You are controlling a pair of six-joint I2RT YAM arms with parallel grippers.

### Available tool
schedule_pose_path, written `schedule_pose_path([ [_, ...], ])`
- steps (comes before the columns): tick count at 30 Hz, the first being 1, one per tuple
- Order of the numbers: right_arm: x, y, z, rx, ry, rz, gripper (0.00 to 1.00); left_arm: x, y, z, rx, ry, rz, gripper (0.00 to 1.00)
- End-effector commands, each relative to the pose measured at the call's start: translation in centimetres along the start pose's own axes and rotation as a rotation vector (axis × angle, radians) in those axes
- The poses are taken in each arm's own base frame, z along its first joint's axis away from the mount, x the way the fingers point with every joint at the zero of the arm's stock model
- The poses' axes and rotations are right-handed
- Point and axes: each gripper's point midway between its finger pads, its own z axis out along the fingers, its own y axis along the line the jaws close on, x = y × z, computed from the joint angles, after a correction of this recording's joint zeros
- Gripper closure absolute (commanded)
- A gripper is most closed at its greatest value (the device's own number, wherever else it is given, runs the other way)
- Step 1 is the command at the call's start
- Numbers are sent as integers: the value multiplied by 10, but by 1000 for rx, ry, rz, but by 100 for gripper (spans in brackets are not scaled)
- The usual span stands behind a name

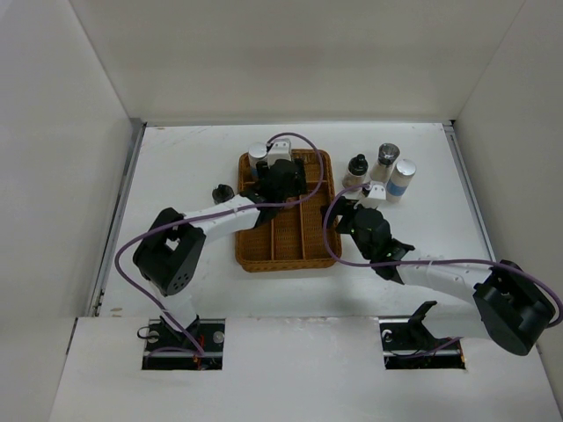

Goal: Organize the condiment bottles

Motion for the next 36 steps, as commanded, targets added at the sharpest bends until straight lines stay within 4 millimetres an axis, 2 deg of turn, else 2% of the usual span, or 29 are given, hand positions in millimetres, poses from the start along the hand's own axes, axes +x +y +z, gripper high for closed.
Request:
schedule_pose_path([
  [1,-13,6,-1,-22,-43,33,16,-21,-10,-7,36,-58,-51,29],
  [6,-13,6,-1,-21,-42,31,16,-55,-8,-37,66,-132,-73,27],
  [9,-10,5,-1,-22,-35,35,15,-75,5,-65,64,-187,-98,30],
  [11,-11,7,-1,-24,-34,30,15,-81,22,-81,40,-214,-107,33],
  [14,-8,6,1,-24,-29,32,15,-82,62,-101,-58,-228,-110,33],
  [17,-8,8,2,-26,-24,29,15,-72,104,-111,-162,-203,-100,32],
  [20,-5,7,3,-23,-20,30,15,-66,139,-116,-245,-182,-101,29],
  [23,-5,8,4,-23,-15,25,15,-58,161,-115,-295,-162,-99,26],
  [25,-6,7,3,-24,-22,25,14,-51,165,-107,-298,-135,-97,24],
  [28,-2,8,5,-24,-4,24,14,-41,158,-91,-262,-82,-69,22],
  [31,-4,9,6,-26,-11,16,12,-35,159,-77,-271,-61,-56,22],
  [36,-2,10,6,-31,-1,14,11,-40,174,-72,-332,-101,-70,23],
])
